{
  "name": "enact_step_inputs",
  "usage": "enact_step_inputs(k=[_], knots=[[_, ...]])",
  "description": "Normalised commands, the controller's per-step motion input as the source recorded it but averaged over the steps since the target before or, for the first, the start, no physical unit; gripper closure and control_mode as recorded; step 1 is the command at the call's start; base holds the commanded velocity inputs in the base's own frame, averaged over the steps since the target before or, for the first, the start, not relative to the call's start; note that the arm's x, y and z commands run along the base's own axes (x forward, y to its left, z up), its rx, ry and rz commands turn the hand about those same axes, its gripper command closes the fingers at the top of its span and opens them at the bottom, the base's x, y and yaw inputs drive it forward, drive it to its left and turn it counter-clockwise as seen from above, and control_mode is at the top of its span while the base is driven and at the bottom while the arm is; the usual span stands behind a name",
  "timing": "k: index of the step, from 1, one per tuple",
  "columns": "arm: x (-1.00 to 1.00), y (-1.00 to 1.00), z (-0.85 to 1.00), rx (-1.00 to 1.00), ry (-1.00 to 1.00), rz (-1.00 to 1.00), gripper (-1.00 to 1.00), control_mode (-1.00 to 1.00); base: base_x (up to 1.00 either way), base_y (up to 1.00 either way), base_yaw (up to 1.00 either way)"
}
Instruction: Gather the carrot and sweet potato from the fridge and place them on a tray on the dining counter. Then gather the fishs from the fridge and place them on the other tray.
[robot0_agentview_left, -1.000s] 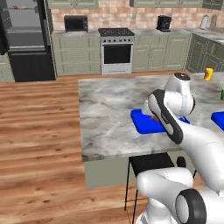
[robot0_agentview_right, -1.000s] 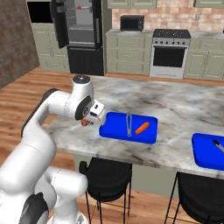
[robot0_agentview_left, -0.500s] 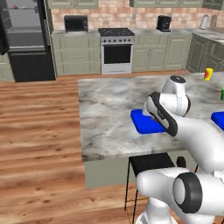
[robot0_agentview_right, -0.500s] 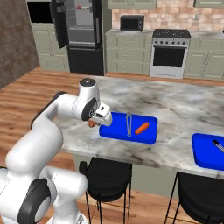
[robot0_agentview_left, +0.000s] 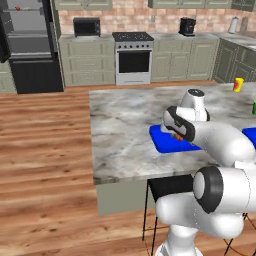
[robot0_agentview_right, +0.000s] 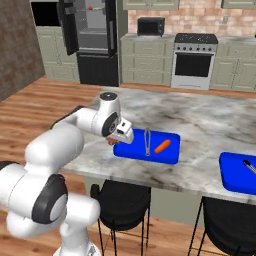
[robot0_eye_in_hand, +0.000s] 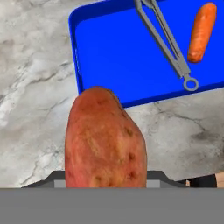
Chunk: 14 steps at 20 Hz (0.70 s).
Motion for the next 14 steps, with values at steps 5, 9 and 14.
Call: enact_step_inputs(k=[5, 9, 14], knots=[[0.40, -0.04, -0.31, -0.01, 0.08, 0.00, 1.00, -1.00, 0.00, 0.00, 0.00], [0.36, -0.07, -0.33, 0.00, 0.09, 0.00, 1.00, -1.00, 0.00, 0.00, 0.00], [0.33, -0.18, -0.32, 0.00, 0.05, 0.00, 1.00, -1.00, 0.00, 0.00, 0.00]])
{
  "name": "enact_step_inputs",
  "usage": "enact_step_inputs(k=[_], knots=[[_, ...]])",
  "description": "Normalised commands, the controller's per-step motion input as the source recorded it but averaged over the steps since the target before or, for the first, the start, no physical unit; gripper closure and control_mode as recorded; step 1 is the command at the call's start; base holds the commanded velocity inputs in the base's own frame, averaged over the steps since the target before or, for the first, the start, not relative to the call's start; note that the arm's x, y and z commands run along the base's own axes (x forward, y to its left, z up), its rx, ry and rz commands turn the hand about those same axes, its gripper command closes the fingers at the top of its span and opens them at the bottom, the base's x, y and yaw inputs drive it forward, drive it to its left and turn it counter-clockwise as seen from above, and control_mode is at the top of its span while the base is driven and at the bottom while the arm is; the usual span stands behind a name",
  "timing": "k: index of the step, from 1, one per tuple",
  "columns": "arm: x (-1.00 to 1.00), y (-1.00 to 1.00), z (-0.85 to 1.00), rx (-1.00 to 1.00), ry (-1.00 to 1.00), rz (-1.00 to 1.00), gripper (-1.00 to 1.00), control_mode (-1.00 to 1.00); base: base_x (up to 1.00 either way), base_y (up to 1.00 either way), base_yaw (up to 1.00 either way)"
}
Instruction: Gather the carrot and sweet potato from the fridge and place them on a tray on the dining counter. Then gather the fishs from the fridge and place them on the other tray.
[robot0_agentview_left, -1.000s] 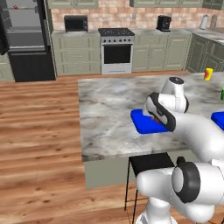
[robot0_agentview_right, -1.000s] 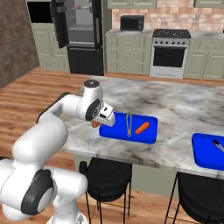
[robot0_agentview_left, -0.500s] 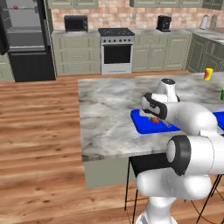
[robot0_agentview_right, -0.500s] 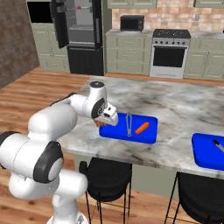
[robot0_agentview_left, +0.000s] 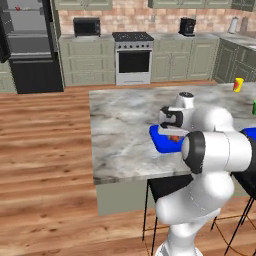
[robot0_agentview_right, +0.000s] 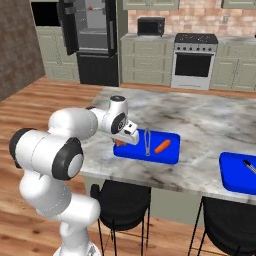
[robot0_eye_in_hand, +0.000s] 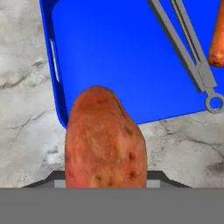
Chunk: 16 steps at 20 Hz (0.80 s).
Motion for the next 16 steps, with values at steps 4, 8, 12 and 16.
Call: enact_step_inputs(k=[4, 8, 12, 16], knots=[[0.38, -0.22, -0.32, 0.00, 0.02, 0.00, 1.00, -1.00, 0.00, 0.00, 0.00], [0.42, -0.12, -0.29, 0.00, 0.00, 0.00, 1.00, -1.00, 0.00, 0.00, 0.00], [0.44, -0.07, -0.29, 0.00, 0.00, 0.00, 1.00, -1.00, 0.00, 0.00, 0.00], [0.28, -0.03, -0.28, 0.00, 0.00, 0.00, 1.00, -1.00, 0.00, 0.00, 0.00]])
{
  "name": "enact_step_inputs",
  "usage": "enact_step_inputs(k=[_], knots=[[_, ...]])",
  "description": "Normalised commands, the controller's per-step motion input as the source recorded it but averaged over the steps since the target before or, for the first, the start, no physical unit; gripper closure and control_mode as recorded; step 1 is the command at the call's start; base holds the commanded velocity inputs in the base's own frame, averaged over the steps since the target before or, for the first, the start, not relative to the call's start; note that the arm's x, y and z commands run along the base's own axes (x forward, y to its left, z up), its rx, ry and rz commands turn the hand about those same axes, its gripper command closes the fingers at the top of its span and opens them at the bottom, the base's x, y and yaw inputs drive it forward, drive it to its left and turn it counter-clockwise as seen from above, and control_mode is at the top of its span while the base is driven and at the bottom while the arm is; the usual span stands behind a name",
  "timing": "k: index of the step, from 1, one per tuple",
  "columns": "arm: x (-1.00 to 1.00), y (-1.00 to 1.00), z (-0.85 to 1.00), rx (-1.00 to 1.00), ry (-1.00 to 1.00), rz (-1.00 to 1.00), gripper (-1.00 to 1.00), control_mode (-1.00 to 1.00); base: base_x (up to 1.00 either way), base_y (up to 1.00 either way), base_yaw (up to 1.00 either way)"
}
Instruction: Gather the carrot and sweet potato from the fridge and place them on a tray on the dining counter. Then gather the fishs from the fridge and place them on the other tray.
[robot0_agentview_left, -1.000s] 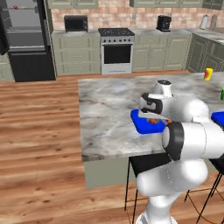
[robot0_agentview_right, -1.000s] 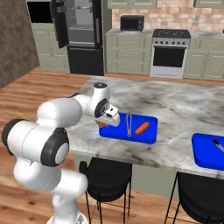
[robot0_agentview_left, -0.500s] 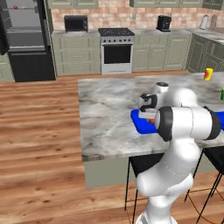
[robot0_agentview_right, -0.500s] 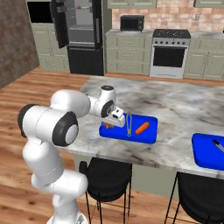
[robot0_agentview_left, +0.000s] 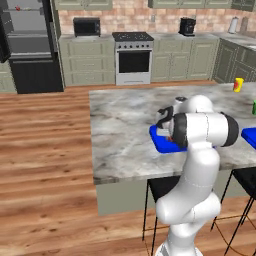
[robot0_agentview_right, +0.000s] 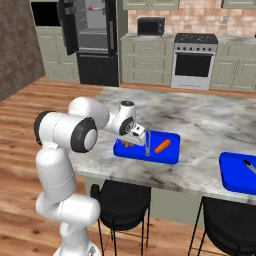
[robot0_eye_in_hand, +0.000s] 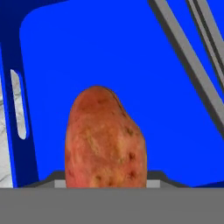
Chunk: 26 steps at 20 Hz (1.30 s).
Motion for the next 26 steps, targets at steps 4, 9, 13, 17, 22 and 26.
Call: enact_step_inputs(k=[4, 9, 13, 17, 22, 26], knots=[[0.25, 0.00, -0.27, 0.00, 0.01, 0.00, 1.00, -1.00, 0.00, 0.00, 0.00], [0.29, -0.01, -0.27, 0.00, 0.00, 0.00, 1.00, -1.00, 0.00, 0.00, 0.00], [0.19, -0.03, -0.30, 0.00, 0.01, 0.02, -1.00, -1.00, 0.00, 0.00, 0.00], [0.03, 0.00, -0.02, 0.00, 0.00, 0.01, -1.00, -1.00, 0.00, 0.00, 0.00], [-0.01, 0.08, 0.02, -0.06, 0.04, -0.01, -1.00, -1.00, 0.00, 0.00, 0.00], [0.00, 0.09, 0.24, -0.10, 0.00, -0.03, -1.00, -1.00, 0.00, 0.00, 0.00]])
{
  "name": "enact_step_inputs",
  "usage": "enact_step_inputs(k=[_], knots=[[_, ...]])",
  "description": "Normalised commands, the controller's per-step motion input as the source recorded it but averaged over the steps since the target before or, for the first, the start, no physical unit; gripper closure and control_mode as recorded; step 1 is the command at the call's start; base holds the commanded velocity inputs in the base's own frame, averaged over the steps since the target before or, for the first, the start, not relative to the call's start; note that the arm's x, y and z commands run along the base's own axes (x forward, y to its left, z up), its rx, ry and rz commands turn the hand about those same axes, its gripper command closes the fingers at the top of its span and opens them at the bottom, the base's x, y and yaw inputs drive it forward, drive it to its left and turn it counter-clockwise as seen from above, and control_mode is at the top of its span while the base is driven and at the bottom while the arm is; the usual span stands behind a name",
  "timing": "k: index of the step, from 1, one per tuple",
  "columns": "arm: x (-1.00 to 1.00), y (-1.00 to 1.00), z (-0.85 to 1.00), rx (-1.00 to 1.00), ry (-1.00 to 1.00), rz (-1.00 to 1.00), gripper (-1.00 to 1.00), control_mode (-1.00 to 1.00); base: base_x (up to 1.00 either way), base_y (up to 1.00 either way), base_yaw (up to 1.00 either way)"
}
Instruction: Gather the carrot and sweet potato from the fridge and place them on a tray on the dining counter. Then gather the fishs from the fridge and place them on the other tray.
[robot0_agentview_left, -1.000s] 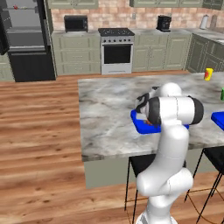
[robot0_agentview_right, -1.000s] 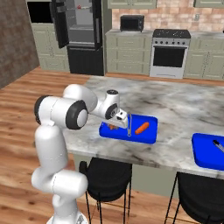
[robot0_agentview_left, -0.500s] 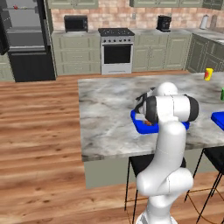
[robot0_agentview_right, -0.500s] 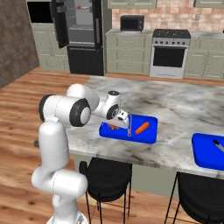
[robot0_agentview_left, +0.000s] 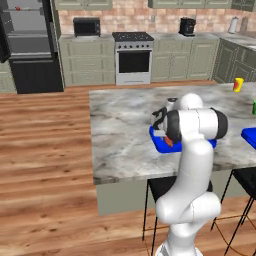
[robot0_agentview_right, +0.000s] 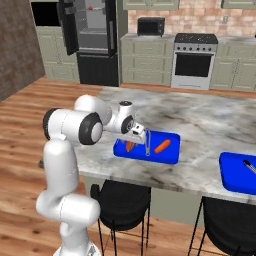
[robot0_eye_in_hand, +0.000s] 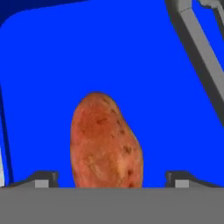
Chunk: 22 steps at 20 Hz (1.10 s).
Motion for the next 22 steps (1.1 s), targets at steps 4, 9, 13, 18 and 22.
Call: enact_step_inputs(k=[4, 9, 13, 18, 22], knots=[[-0.12, 0.06, 0.43, -0.08, -0.05, -0.01, -1.00, -1.00, 0.00, 0.00, 0.00], [-0.13, 0.00, 0.68, -0.01, -0.05, -0.01, -1.00, -1.00, 0.00, 0.00, 0.00], [-0.22, 0.00, 0.69, 0.00, -0.01, 0.00, -1.00, -1.00, 0.00, 0.00, 0.00], [-0.50, 0.07, 0.53, 0.00, -0.03, 0.00, -1.00, -1.00, 0.00, 0.00, 0.00], [-0.76, 0.08, 0.40, 0.00, -0.15, 0.00, -1.00, -1.00, 0.00, 0.00, 0.00]])
